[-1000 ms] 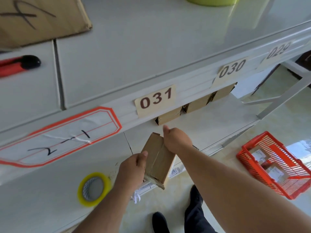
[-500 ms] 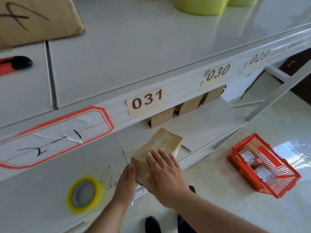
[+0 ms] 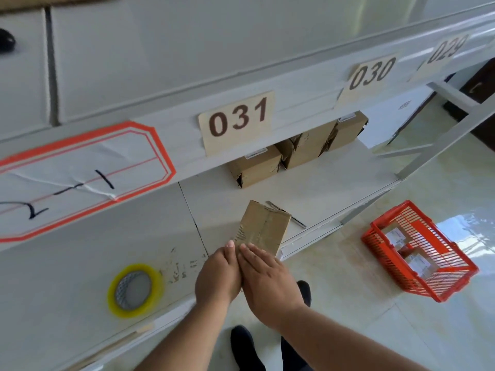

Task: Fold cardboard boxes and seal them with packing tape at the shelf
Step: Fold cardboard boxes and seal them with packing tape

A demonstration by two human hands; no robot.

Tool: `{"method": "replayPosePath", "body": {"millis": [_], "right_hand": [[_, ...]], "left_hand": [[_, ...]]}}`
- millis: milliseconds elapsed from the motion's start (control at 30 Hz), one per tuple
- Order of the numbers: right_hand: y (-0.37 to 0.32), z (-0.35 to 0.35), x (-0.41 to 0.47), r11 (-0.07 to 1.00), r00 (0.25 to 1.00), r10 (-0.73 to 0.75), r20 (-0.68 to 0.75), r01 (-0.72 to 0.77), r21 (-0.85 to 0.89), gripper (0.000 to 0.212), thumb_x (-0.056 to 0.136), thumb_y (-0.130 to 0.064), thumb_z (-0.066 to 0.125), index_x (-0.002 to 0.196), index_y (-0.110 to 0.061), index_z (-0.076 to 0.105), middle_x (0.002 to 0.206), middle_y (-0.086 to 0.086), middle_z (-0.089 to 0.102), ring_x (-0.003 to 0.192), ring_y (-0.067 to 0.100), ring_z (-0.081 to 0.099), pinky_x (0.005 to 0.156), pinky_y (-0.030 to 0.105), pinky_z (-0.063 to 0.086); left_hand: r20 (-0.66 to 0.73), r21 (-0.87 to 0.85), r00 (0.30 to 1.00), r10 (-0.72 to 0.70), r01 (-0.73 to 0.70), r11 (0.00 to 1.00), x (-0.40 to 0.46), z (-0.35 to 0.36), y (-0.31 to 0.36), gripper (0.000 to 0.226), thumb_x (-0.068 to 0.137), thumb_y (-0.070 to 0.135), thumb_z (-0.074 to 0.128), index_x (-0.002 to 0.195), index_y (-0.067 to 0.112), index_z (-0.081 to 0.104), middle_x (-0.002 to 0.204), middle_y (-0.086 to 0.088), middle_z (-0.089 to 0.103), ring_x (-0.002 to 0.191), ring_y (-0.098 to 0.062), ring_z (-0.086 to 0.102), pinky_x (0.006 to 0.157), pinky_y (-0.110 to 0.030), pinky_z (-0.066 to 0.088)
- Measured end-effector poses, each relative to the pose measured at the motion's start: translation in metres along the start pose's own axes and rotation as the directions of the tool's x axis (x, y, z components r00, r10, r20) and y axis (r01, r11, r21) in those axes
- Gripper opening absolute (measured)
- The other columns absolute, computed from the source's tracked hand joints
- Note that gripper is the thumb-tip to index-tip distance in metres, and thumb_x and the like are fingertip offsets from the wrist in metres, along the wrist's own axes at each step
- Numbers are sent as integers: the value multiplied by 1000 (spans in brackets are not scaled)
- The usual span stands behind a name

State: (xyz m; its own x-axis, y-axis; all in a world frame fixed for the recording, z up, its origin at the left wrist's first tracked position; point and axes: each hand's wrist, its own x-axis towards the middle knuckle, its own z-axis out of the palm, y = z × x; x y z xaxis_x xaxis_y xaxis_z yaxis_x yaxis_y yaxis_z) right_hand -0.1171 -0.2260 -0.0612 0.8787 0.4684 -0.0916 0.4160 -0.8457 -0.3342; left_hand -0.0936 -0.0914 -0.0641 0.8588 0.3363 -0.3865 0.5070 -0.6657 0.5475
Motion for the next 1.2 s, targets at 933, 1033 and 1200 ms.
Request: {"method": "replayPosePath", "body": {"millis": [933, 1033, 1200], "right_hand": [[66, -85, 47, 696, 841, 541, -15, -437, 570, 35, 99, -31, 65, 133, -27, 61, 116, -11, 61, 110, 16, 61, 88, 27, 45], [39, -99, 38, 878, 892, 349, -287, -204, 433, 30, 99, -24, 66, 129, -24, 66, 129, -8, 65, 119, 15, 59, 101, 27, 47], [38, -59, 19, 995, 870, 49, -491, 2, 103, 30, 95, -22, 73, 123, -12, 69, 134, 3, 67, 134, 26, 57, 112, 37, 45]], "left_hand": [[19, -167, 993, 118, -113, 979, -6, -22, 13, 48, 105, 55, 25, 88, 28, 61, 78, 8, 64, 74, -1, 60, 59, -19, 42], [43, -279, 990, 132, -115, 953, 5, -30, 23, 30, 110, 42, 29, 103, 35, 57, 88, 19, 59, 85, -2, 60, 66, -17, 41], [157, -660, 988, 4, 102, 744, -1, -33, 28, 42, 110, 38, 34, 105, 21, 73, 98, -1, 76, 91, -18, 71, 60, -21, 54]]}}
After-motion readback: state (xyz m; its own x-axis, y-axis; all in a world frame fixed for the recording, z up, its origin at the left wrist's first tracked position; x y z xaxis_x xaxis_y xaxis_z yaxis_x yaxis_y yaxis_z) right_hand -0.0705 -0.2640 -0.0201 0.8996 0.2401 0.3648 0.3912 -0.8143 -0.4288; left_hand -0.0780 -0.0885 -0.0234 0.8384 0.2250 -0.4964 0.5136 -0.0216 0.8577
